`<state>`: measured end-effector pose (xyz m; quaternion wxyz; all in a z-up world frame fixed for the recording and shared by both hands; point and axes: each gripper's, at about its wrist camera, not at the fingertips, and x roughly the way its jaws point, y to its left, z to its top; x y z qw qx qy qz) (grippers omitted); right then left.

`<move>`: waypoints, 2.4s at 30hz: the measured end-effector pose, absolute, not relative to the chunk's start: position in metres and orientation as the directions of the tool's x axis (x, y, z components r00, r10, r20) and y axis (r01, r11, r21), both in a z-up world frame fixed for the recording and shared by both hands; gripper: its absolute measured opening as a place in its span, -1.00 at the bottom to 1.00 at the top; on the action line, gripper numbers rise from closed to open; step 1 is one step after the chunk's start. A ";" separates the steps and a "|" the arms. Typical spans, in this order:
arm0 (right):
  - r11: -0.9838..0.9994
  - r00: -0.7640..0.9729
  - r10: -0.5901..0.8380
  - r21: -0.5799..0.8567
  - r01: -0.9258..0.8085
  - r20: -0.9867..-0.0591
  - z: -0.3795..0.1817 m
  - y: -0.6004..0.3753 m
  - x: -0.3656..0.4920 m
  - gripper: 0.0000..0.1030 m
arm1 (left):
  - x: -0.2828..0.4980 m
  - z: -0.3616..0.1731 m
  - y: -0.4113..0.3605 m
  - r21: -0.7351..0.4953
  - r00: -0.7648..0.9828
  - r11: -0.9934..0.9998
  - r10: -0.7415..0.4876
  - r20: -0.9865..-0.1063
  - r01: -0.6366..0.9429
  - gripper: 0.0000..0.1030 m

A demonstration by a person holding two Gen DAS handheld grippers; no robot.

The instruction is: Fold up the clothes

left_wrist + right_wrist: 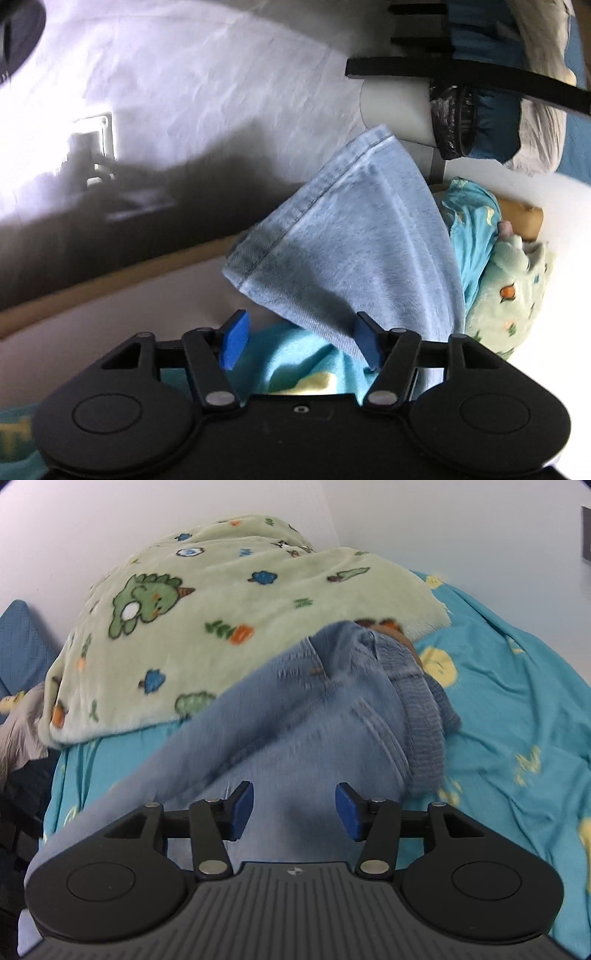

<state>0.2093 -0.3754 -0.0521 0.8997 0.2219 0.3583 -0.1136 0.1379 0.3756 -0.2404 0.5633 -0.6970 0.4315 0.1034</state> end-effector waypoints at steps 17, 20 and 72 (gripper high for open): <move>0.609 0.633 0.098 0.549 0.573 -0.768 -0.095 -0.338 0.169 0.13 | 0.202 -0.311 0.384 -0.778 0.754 -0.160 -0.427 -0.500 -0.607 -0.44; 0.621 0.647 0.094 0.552 0.556 -0.757 -0.091 -0.333 0.171 0.13 | 0.210 -0.295 0.389 -0.795 0.753 -0.076 -0.385 -0.533 -0.602 -0.74; 0.609 0.781 0.244 0.717 0.338 -0.575 -0.101 -0.426 0.150 0.14 | 0.234 -0.086 -0.170 -0.023 0.797 0.997 -0.078 -0.599 0.080 -0.80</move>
